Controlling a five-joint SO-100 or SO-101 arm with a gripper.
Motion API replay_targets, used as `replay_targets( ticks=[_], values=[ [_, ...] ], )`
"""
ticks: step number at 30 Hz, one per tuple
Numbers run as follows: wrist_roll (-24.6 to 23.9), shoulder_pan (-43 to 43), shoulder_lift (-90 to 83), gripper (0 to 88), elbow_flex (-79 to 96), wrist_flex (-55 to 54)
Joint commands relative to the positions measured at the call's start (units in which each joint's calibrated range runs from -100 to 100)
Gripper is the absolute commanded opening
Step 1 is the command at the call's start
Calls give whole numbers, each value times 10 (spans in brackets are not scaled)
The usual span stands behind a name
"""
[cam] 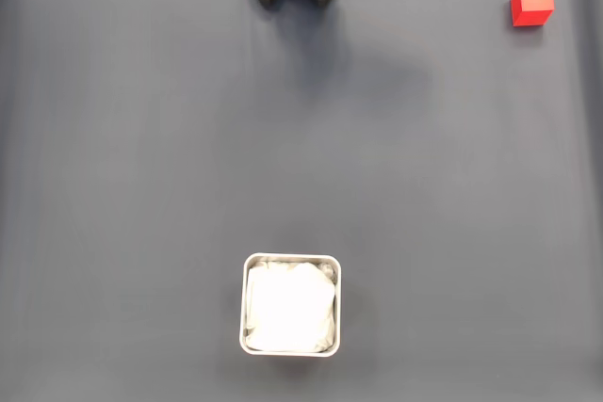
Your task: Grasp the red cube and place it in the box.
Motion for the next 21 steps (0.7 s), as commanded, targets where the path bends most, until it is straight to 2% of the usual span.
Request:
replay_targets(
  ticks=[1, 21],
  values=[
    [6, -17, -9, 16, -2, -10],
    [23, -44, 2, 106, 57, -91]
  ],
)
